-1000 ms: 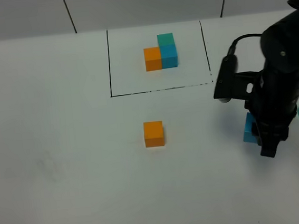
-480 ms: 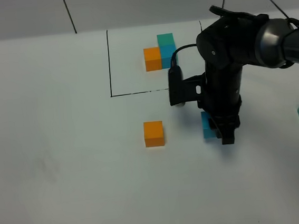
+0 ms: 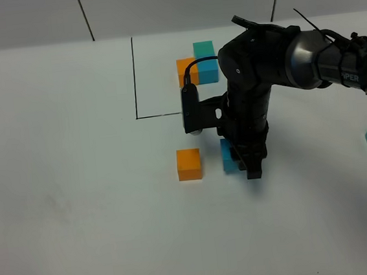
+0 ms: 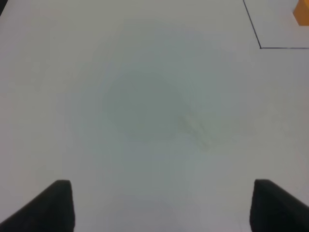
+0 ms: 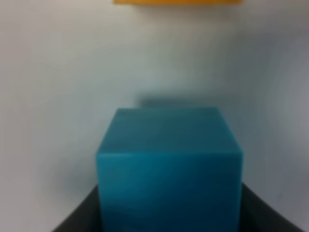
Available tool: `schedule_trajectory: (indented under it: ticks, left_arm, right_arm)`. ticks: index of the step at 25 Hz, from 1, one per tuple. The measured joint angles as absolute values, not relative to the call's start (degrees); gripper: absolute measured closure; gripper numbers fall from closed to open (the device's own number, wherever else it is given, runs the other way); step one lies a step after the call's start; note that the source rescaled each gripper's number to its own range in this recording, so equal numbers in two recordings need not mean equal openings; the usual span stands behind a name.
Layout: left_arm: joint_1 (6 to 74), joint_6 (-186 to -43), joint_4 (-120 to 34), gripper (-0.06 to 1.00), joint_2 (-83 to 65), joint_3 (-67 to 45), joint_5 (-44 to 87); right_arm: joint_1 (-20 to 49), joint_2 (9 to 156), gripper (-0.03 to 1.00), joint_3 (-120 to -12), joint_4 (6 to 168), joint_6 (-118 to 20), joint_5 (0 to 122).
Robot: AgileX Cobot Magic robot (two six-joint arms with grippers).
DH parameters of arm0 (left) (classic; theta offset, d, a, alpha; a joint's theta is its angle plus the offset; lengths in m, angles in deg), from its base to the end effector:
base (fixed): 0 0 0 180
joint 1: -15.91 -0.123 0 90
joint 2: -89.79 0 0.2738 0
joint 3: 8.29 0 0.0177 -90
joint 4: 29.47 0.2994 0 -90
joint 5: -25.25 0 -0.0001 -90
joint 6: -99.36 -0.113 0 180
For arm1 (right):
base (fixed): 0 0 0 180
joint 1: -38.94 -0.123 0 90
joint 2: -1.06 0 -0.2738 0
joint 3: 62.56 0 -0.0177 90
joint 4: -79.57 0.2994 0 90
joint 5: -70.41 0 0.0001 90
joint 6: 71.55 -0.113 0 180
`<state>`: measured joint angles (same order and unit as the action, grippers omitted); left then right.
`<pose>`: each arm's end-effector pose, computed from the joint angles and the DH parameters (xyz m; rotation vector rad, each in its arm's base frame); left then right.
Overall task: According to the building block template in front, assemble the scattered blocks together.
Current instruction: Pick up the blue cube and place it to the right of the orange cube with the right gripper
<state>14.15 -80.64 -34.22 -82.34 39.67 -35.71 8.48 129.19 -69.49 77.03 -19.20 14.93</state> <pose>0.0674 -0.0061 0.2926 -0.0268 2.0363 -0.0798 0.3821 0.2199 0.0857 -2.0720 2.2936 -0.0735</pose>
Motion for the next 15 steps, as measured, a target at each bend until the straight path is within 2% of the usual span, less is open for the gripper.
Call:
schedule_trajectory:
  ticks: [15]
  left_arm:
    - [14.15, -80.64, -34.22, 0.35, -82.34, 39.67, -35.71]
  right_arm:
    - [8.48, 135.47, 0.96, -73.98, 80.77, -22.23, 13.80]
